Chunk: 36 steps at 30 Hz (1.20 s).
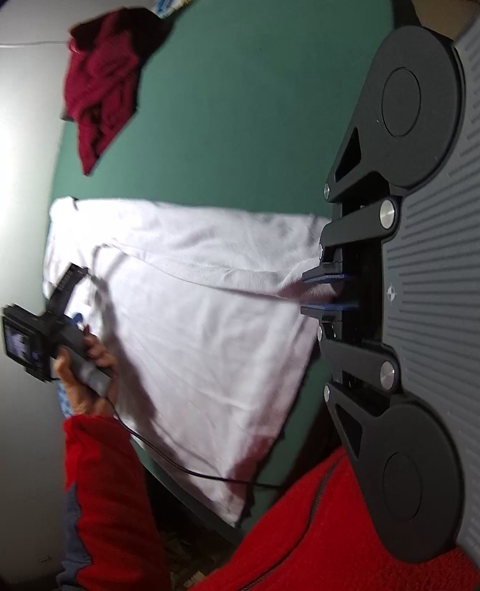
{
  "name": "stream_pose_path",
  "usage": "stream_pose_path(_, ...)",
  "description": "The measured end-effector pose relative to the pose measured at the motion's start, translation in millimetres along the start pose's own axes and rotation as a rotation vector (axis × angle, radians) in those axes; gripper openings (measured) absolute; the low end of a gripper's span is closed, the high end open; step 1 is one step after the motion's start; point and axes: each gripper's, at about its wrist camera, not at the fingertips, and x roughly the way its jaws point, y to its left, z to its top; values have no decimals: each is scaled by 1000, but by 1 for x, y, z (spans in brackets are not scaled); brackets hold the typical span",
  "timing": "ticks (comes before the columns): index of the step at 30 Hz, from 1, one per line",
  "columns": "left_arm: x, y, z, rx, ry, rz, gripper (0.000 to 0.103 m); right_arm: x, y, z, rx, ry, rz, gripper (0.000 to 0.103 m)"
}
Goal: Fold clothes
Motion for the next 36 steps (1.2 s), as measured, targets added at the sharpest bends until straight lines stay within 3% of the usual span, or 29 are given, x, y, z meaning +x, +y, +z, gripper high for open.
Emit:
stream_pose_path(3, -4, -1, 2, 10, 7, -1, 90, 3, 13, -7, 11, 60, 66, 21)
stream_pose_path(6, -20, -6, 2, 41, -16, 7, 72, -22, 8, -5, 70, -62, 71, 21)
stream_pose_path(9, -45, -15, -2, 75, -78, -9, 71, -32, -13, 1, 201, -213, 3, 22)
stream_pose_path(11, -56, -26, -7, 115, -101, -24, 73, -23, -22, 3, 246, -234, -71, 23)
stream_pose_path(15, -70, -44, -17, 149, -107, -62, 73, 7, -18, 1, 220, -169, -103, 16)
stream_pose_path(18, -75, -55, -31, 166, -98, -81, 73, 16, -8, -1, 177, -97, -30, 19)
stream_pose_path(19, -76, -60, -37, 177, -92, -87, 73, 14, -6, -2, 166, -83, -12, 27)
stream_pose_path(21, -80, -68, -47, 205, -94, -88, 73, 11, -2, -4, 145, -55, 23, 24)
stream_pose_path(24, -89, -80, -59, 235, -110, -101, 74, -2, -9, -3, 216, -151, 20, 24)
stream_pose_path(26, -95, -86, -67, 244, -117, -121, 77, 3, -17, 0, 273, -187, -40, 25)
stream_pose_path(28, -99, -94, -76, 256, -109, -142, 78, 16, -22, 2, 298, -162, -76, 19)
stream_pose_path(32, -97, -107, -101, 305, -60, -138, 79, 18, -20, 0, 252, -80, -57, 14)
stream_pose_path(36, -105, -107, -108, 281, -68, -104, 79, 8, -32, 7, 218, -136, -31, 18)
